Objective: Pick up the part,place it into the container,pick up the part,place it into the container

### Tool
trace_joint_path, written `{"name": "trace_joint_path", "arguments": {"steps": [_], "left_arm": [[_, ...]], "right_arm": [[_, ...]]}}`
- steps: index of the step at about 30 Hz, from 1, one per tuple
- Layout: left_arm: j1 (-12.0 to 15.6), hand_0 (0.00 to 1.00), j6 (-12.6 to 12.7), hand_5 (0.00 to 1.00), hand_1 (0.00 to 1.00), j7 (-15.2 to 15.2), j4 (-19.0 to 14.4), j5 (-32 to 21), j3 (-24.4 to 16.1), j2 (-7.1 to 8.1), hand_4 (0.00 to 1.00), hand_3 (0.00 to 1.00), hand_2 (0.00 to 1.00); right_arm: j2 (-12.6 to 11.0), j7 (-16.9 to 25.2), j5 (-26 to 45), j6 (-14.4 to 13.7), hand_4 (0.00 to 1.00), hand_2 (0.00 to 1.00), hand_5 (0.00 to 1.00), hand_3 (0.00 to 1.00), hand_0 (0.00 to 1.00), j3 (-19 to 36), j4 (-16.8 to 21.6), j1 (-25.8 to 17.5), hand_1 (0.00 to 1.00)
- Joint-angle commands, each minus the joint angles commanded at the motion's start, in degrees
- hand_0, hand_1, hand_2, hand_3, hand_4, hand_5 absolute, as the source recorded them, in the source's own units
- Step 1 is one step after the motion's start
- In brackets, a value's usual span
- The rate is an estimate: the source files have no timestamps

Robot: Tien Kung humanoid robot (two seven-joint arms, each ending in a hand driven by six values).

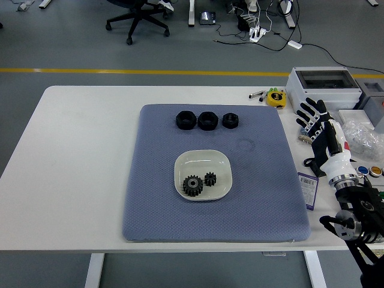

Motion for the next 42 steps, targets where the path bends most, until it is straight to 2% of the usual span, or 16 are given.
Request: {"name": "trace_joint_path", "arguments": {"steps": [16, 24, 31, 42], "left_arm": [[0.08, 0.676, -0.22, 0.597, 0.640, 0.13, -0.08, 0.65, -0.08, -0.06, 0.608, 0.551, 0.639], [0.18, 0.676, -0.32, 0.597, 0.638, 0.38, -0.10, 1.73, -0.72, -0.14, 0.607, 0.551, 0.639], [0.10, 0.677, -0.28, 0.595, 0.637, 0.21, -0.10, 1.02, -0.26, -0.23, 0.604, 0.550, 0.636], [0.00, 0.676, -0.11, 0.594, 0.636, -0.33, -0.07, -1.33, 1.06, -0.28, 0.603, 0.549, 0.636]], "right_arm": [[-0.34, -3.34, -1.22, -5.06, 0.998, 0.825, 0.804, 0.817, 0.886, 1.94, -0.16, -0.46, 0.825], [-0.37, -3.53, -1.38, -4.77, 0.998, 0.826, 0.806, 0.819, 0.888, 1.99, -0.05, -0.58, 0.824], [-0.45, -5.40, -2.22, -4.96, 0.998, 0.824, 0.806, 0.816, 0.887, 1.96, -0.10, -0.69, 0.821], [-0.44, -6.31, -1.66, -3.02, 0.998, 0.818, 0.817, 0.812, 0.850, 1.72, -0.23, -0.78, 0.802]]}}
